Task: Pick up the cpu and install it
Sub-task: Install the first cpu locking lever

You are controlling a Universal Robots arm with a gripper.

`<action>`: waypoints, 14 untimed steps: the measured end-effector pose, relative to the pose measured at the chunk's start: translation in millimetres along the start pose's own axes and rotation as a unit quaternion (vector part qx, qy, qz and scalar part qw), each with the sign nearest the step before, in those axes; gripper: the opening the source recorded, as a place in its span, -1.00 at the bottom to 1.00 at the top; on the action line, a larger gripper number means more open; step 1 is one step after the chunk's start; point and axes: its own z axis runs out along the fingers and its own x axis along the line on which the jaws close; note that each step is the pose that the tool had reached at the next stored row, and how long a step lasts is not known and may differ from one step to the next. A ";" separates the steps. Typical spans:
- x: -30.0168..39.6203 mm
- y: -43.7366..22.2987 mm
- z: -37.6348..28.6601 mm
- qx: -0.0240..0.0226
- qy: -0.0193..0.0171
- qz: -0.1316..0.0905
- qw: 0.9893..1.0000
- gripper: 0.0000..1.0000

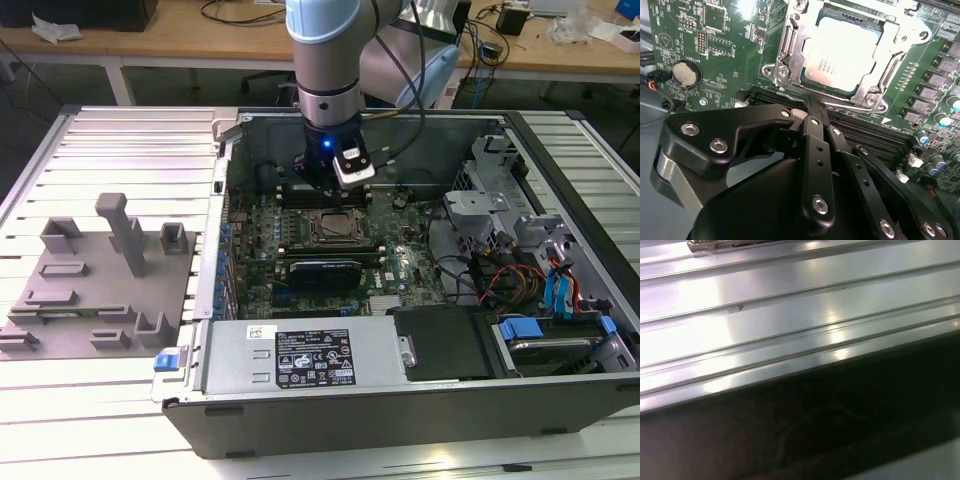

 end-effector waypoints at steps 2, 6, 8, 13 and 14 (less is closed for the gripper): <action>0.1 0.0 0.2 0.003 -0.002 0.019 1.000 -0.79; 0.1 -0.1 0.5 0.006 -0.004 0.047 0.999 -0.79; 0.0 0.0 0.6 0.008 -0.005 0.059 0.998 -0.79; 0.2 2.3 0.8 0.011 -0.007 0.077 0.997 -0.79; 0.3 2.9 0.8 0.011 -0.007 0.077 0.997 -0.79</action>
